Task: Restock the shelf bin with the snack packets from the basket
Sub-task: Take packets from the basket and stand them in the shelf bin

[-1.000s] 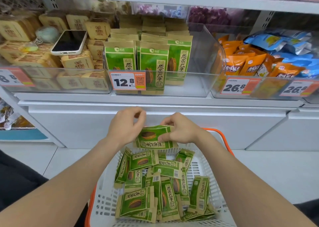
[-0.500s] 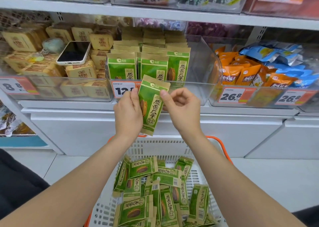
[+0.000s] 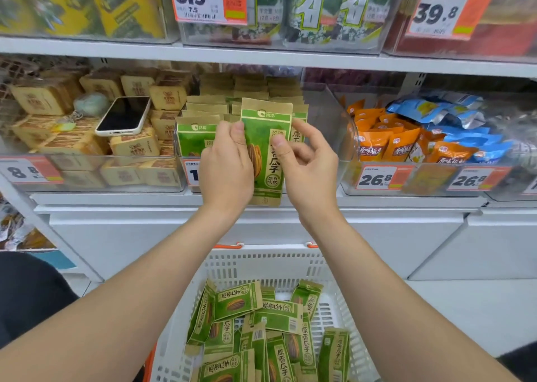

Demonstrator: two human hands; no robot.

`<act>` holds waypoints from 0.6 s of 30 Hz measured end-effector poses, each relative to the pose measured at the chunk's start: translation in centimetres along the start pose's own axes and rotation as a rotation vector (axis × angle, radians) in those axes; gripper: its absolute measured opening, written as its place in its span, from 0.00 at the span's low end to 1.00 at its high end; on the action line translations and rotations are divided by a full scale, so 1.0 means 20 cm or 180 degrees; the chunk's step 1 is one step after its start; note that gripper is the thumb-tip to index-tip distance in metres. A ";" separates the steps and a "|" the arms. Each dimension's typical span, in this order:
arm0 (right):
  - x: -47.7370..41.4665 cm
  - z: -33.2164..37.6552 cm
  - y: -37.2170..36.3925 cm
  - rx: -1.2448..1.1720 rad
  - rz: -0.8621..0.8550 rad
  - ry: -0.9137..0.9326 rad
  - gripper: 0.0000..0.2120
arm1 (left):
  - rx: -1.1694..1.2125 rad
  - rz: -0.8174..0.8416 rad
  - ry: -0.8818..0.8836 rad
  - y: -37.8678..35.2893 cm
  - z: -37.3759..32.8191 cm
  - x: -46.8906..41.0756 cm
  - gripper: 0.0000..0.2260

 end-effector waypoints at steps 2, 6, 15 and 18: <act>-0.05 0.03 0.00 0.0103 0.0150 0.0186 0.16 | -0.0178 0.0032 -0.0103 0.00 -0.04 -0.04 0.16; -0.17 0.14 0.07 0.0618 -0.0187 0.0802 0.13 | -0.0443 0.0153 -0.0744 -0.02 -0.14 -0.14 0.15; -0.34 0.04 0.17 0.1478 -0.0095 0.0819 0.10 | -0.1950 0.1062 -0.1253 -0.12 -0.09 -0.25 0.30; -0.33 -0.06 0.16 0.2077 0.0313 0.0455 0.10 | -0.2225 0.1107 -0.1252 -0.15 -0.05 -0.21 0.32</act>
Point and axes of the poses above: each hand's wrist, its own x-axis away from the middle knuckle, its own y-axis out of the back of the hand, z = x × y, the point moved 4 cm from there along -x, towards the middle knuckle, and after that the axes turned 9 degrees about y, right-handed, at the moved point
